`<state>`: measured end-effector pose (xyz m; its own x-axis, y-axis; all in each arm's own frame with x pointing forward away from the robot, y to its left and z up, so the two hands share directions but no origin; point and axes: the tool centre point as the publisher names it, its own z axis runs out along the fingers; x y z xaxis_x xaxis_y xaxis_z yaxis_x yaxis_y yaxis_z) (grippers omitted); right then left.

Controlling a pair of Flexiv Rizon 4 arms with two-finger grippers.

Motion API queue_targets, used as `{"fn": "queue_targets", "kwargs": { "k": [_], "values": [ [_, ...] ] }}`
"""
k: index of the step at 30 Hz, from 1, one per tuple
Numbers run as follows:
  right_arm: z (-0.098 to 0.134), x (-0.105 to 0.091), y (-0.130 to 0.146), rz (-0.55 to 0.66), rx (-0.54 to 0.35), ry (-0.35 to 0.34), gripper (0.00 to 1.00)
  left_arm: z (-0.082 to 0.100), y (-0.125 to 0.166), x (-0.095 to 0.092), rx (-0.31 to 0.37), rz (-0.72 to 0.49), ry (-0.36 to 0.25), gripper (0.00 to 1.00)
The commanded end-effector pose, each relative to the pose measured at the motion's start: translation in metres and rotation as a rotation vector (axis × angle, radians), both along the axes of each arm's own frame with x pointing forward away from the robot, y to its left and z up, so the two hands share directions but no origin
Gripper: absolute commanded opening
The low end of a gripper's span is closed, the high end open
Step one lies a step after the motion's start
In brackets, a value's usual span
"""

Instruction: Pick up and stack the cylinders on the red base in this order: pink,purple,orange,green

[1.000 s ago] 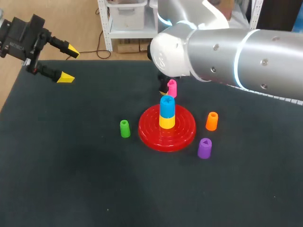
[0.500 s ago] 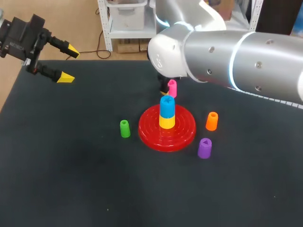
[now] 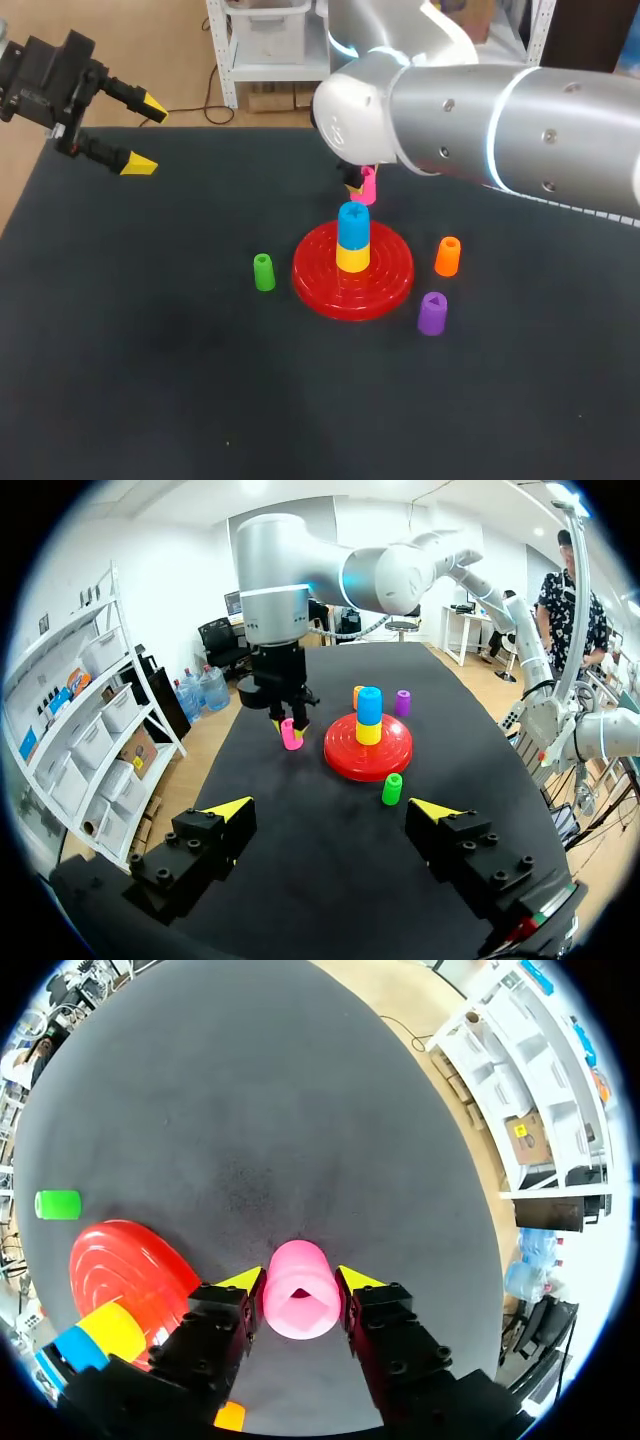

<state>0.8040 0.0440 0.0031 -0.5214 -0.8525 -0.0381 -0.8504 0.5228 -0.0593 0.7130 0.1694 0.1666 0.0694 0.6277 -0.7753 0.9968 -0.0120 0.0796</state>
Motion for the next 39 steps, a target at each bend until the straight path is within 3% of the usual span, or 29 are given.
{"fn": "queue_targets", "kwargs": {
  "k": [1,5,10,15,20,25,29,39],
  "values": [
    [0.001,-0.005,-0.003,-0.002,0.002,-0.011,0.00,-0.001,0.000,0.001,0.000,-0.001,0.000,1.00],
    [0.005,-0.007,-0.005,-0.012,0.020,-0.022,0.00,-0.001,0.000,0.001,0.000,-0.001,0.000,1.00],
    [0.029,-0.007,-0.014,-0.009,0.062,-0.066,0.00,-0.001,0.000,0.001,0.000,-0.001,0.000,1.00],
    [0.066,-0.005,-0.025,0.043,0.084,-0.135,0.00,-0.001,0.000,0.001,0.000,-0.001,0.000,1.00],
    [0.112,-0.011,-0.033,0.108,0.131,-0.145,0.00,-0.001,0.000,0.001,0.000,-0.001,0.000,1.00],
    [0.160,-0.034,-0.038,0.221,0.191,-0.143,0.00,-0.001,0.000,0.001,0.000,-0.001,0.000,1.00],
    [0.184,-0.057,-0.041,0.292,0.227,-0.145,0.00,-0.001,0.000,0.001,0.000,-0.001,0.000,1.00],
    [0.189,-0.111,-0.037,0.347,0.265,-0.144,0.00,-0.001,0.000,0.001,0.000,-0.001,0.000,1.00]
  ]
}}
